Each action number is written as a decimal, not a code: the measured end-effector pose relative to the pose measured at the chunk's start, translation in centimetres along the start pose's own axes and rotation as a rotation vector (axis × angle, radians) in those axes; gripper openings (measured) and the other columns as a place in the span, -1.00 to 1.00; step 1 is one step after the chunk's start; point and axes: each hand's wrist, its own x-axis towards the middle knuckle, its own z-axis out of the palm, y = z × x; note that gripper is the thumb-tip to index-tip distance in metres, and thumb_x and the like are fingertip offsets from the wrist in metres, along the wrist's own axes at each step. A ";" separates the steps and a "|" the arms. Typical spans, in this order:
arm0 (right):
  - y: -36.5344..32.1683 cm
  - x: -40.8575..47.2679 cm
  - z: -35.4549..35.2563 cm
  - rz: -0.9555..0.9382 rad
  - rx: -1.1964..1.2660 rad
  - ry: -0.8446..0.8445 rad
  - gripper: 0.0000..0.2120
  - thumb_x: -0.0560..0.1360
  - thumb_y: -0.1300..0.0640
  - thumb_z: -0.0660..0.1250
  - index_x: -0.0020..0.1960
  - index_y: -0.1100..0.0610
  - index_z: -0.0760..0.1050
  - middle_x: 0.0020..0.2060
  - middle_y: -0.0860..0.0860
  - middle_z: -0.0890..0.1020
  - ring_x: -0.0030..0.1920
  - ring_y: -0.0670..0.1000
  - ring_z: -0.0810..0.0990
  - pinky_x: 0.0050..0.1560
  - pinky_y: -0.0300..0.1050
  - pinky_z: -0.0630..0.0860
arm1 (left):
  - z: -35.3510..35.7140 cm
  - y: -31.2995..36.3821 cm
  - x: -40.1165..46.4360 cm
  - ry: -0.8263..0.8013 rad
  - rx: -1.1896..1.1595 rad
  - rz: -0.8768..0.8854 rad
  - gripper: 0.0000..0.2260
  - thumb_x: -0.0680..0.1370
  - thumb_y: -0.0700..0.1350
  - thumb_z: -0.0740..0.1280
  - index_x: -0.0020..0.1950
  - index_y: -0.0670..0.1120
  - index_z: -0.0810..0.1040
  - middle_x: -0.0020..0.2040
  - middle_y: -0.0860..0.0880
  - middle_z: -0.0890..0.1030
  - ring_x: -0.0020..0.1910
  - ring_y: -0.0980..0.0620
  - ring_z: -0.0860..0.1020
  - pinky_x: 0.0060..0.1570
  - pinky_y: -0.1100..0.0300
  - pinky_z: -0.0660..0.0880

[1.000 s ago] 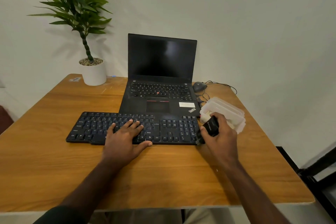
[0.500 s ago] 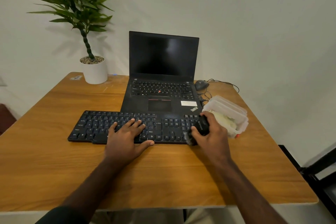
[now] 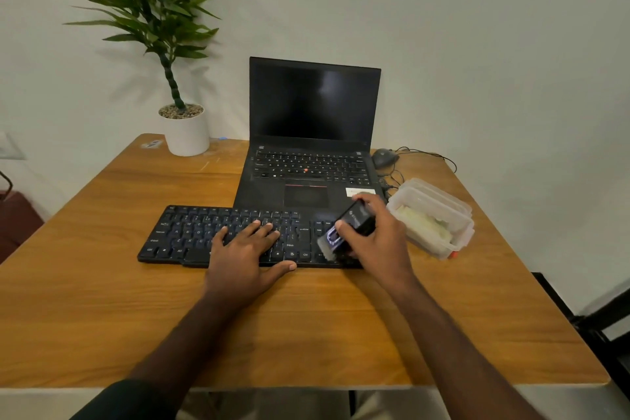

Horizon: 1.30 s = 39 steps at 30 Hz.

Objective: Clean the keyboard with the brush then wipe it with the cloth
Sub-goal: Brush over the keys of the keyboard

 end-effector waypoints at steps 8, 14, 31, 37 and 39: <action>-1.0 1.3 1.1 -0.072 -0.261 -0.158 -0.55 0.47 0.02 0.49 0.31 -0.08 0.43 -0.05 -0.14 0.58 -0.06 -0.10 0.60 -0.12 -0.22 0.59 | -0.3 0.1 0.0 -0.029 0.025 -0.010 -0.13 0.37 0.59 -0.13 0.48 0.13 0.40 0.51 0.12 0.36 0.54 0.13 0.21 0.51 -0.18 0.00; -1.9 3.1 2.2 -0.031 -0.186 0.017 -0.55 0.48 -0.04 0.49 0.30 -0.05 0.41 -0.03 -0.08 0.66 -0.06 -0.08 0.64 -0.07 -0.15 0.61 | -0.4 0.3 0.4 -0.076 0.047 -0.024 -0.08 0.34 0.60 -0.22 0.51 0.15 0.33 0.54 0.14 0.30 0.55 0.15 0.16 0.52 -0.16 -0.04; -3.5 4.3 4.3 -0.031 -0.378 -0.206 -0.56 0.52 0.00 0.44 0.32 0.01 0.38 0.06 0.07 0.66 0.03 0.06 0.64 -0.08 -0.14 0.58 | -0.4 0.2 0.3 -0.086 0.051 -0.026 -0.06 0.33 0.61 -0.24 0.51 0.15 0.33 0.55 0.14 0.29 0.56 0.15 0.14 0.52 -0.17 -0.04; -3.4 1.8 3.1 0.008 -0.309 -0.247 -0.61 0.49 0.02 0.48 0.24 -0.01 0.42 -0.10 -0.08 0.60 -0.12 -0.08 0.61 -0.28 -0.42 0.41 | -0.4 0.3 0.4 -0.084 0.049 -0.028 -0.16 0.39 0.57 -0.11 0.51 0.14 0.34 0.54 0.13 0.31 0.55 0.14 0.17 0.52 -0.17 -0.04; -3.1 1.5 2.5 0.027 -0.284 -0.275 -0.65 0.46 0.04 0.50 0.18 -0.02 0.46 -0.12 -0.11 0.60 -0.14 -0.11 0.59 -0.29 -0.43 0.36 | -0.5 0.3 0.4 -0.095 0.049 -0.034 -0.23 0.43 0.54 -0.01 0.51 0.14 0.33 0.55 0.13 0.30 0.56 0.14 0.16 0.52 -0.16 -0.05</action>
